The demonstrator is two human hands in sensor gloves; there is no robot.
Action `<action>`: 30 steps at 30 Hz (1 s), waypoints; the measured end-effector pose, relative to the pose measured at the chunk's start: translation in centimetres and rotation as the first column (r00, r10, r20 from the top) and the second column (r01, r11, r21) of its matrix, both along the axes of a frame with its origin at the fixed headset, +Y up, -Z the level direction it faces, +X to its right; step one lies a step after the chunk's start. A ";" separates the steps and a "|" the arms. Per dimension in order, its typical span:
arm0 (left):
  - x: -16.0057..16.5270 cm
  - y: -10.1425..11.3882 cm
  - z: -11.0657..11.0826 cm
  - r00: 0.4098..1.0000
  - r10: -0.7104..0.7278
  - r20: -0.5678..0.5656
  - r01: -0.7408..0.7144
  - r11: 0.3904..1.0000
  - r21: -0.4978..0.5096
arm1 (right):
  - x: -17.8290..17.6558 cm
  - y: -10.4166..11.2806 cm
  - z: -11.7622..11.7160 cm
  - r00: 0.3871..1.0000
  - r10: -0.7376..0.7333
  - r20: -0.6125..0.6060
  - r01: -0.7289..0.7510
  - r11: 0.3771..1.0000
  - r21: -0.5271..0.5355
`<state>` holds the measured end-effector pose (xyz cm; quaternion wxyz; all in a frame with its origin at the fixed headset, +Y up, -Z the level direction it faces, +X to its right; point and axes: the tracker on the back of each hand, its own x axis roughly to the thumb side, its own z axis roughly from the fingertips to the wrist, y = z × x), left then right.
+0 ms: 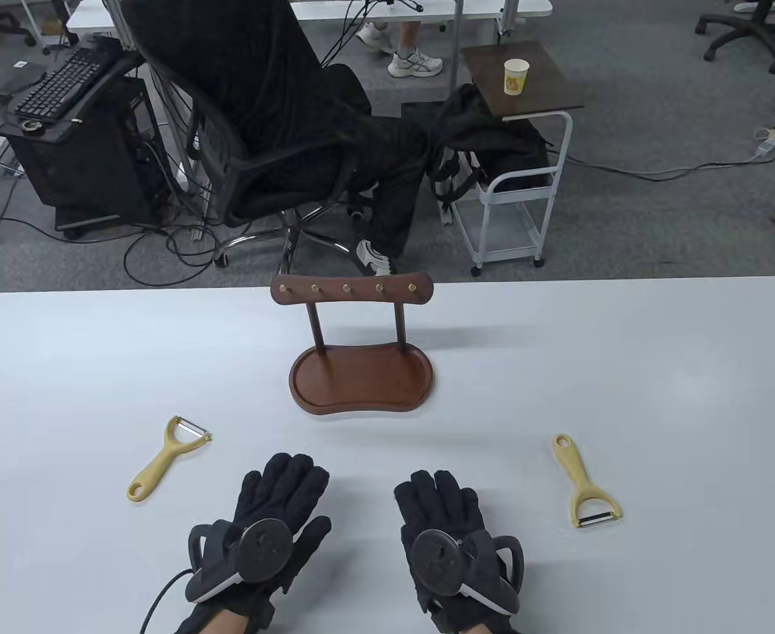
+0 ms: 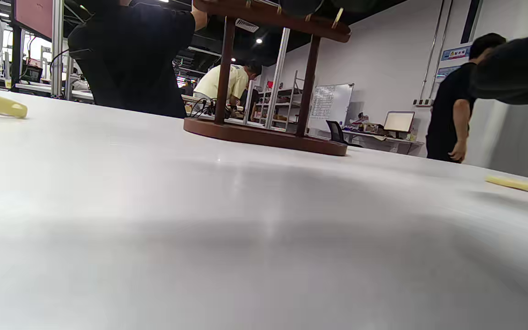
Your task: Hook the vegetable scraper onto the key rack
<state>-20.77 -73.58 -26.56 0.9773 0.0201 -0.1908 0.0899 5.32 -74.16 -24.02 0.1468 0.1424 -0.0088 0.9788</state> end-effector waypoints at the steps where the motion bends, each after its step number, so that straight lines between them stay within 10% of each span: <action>1: 0.0 0.0 0.0 1.000 -0.001 0.000 0.001 1.000 0.001 | 0.0 0.0 0.0 1.000 0.000 0.000 0.000 1.000 0.000; 30: -0.2 0.1 0.0 0.999 0.034 0.004 -0.034 0.999 0.015 | 2.4 2.2 -1.2 0.993 -0.026 0.112 0.017 0.997 0.082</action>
